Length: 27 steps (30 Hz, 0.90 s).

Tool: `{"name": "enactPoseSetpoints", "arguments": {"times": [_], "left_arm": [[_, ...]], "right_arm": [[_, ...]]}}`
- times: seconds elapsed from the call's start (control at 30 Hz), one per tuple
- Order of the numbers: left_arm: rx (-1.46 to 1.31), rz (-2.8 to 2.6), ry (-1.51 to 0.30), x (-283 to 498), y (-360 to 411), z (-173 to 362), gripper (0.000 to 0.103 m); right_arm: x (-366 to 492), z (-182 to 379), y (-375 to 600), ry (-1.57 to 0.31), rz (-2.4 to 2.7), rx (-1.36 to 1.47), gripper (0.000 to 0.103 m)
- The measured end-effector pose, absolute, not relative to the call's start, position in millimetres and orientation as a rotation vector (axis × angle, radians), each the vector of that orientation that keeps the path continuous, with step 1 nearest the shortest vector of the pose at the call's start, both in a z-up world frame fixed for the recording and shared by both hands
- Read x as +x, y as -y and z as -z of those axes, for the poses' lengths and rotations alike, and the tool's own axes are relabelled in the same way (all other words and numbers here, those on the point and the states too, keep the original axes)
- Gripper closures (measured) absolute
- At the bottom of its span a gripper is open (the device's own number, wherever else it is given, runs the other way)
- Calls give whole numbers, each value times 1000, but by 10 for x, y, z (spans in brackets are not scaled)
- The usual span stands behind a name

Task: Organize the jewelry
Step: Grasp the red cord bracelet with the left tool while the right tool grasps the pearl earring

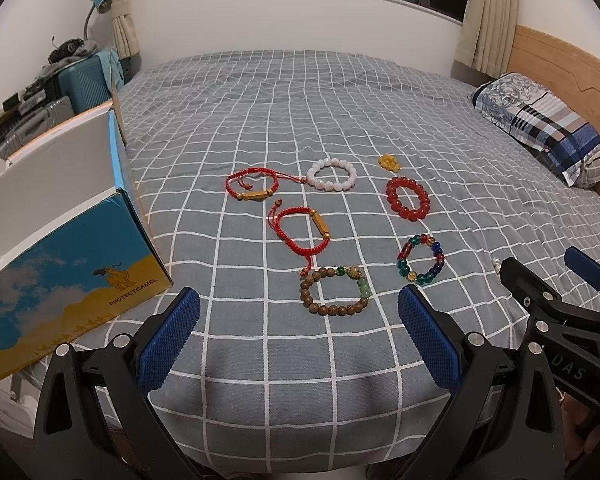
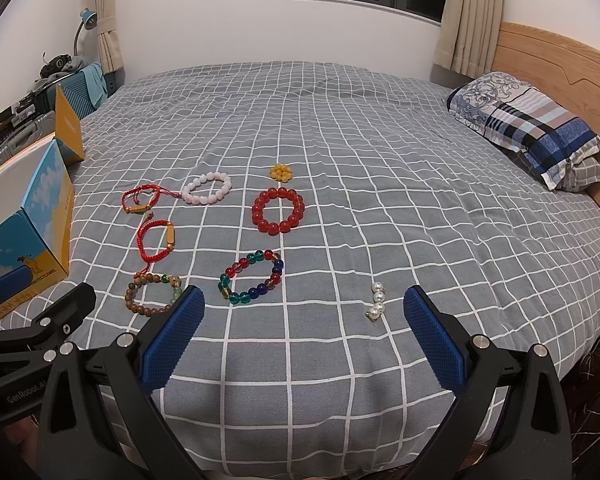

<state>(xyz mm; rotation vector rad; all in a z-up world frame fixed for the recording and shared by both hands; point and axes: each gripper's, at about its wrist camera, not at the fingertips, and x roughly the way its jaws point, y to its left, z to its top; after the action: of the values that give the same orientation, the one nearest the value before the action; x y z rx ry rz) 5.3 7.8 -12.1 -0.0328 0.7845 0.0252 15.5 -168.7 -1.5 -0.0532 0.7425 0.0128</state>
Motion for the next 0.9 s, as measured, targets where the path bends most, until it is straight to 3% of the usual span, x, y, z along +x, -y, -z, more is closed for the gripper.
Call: {"name": "enactPoseSetpoints", "arguments": {"times": [0.63, 0.9], "left_arm": [[-31, -20, -852, 697, -92, -76, 6], [-30, -20, -955, 1346, -22, 237, 6]], "right_arm": [[508, -287, 1956, -776, 25, -104, 7], [889, 38, 2190, -862, 87, -97, 7]]}}
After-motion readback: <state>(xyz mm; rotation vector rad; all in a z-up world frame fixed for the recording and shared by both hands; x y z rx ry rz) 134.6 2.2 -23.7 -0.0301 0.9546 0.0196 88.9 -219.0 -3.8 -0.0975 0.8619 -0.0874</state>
